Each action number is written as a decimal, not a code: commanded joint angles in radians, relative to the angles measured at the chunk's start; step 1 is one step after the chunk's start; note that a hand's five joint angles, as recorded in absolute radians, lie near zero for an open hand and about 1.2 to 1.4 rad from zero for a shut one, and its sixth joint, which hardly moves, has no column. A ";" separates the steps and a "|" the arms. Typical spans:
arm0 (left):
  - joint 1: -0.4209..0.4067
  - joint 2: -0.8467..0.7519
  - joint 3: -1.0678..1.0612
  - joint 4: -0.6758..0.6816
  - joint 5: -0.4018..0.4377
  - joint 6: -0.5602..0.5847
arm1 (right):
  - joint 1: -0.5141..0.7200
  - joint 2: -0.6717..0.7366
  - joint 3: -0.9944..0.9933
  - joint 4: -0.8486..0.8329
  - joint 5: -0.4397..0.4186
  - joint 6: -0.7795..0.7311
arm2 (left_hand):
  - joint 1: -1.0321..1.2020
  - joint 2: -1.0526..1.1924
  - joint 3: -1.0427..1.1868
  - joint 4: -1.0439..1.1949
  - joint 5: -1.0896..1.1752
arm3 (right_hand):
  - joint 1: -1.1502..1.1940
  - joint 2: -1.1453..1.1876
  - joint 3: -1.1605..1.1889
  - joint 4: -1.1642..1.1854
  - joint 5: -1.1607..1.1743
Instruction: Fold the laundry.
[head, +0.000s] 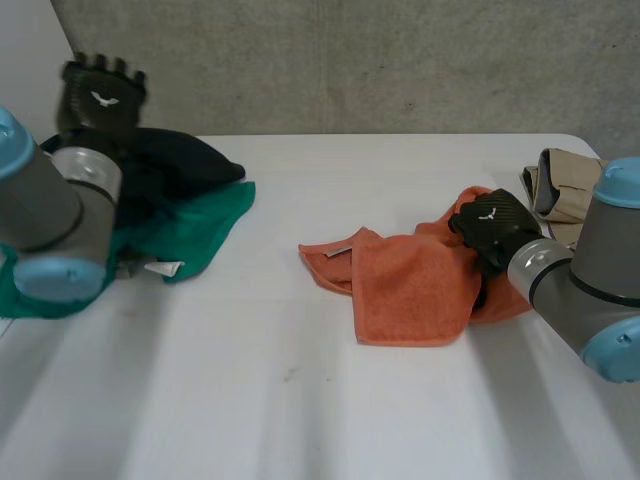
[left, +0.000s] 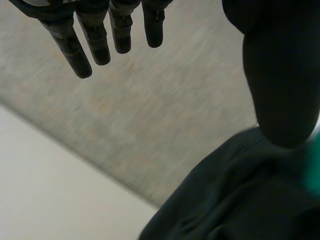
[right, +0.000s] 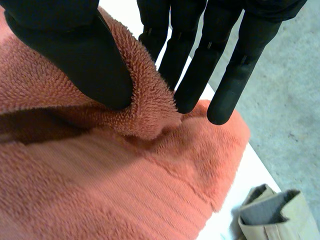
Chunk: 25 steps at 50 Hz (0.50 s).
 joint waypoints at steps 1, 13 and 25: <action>-0.181 0.104 -0.190 -0.011 -0.005 -0.068 | 0.062 -0.040 0.030 0.004 -0.067 0.022 | -0.014 -0.030 -0.038 -0.028 -0.048 | 0.278 0.220 0.213 0.200 0.242; -0.276 0.176 -0.313 0.000 -0.028 -0.167 | 0.268 -0.010 -0.143 -0.016 -0.155 0.187 | -0.010 -0.026 -0.035 -0.024 -0.044 | 0.278 0.220 0.213 0.200 0.242; -0.259 0.218 -0.318 -0.012 -0.191 -0.230 | 0.321 0.214 -0.343 -0.054 -0.098 0.270 | -0.005 -0.020 -0.029 -0.018 -0.038 | -0.944 -1.001 -1.009 -1.022 -0.980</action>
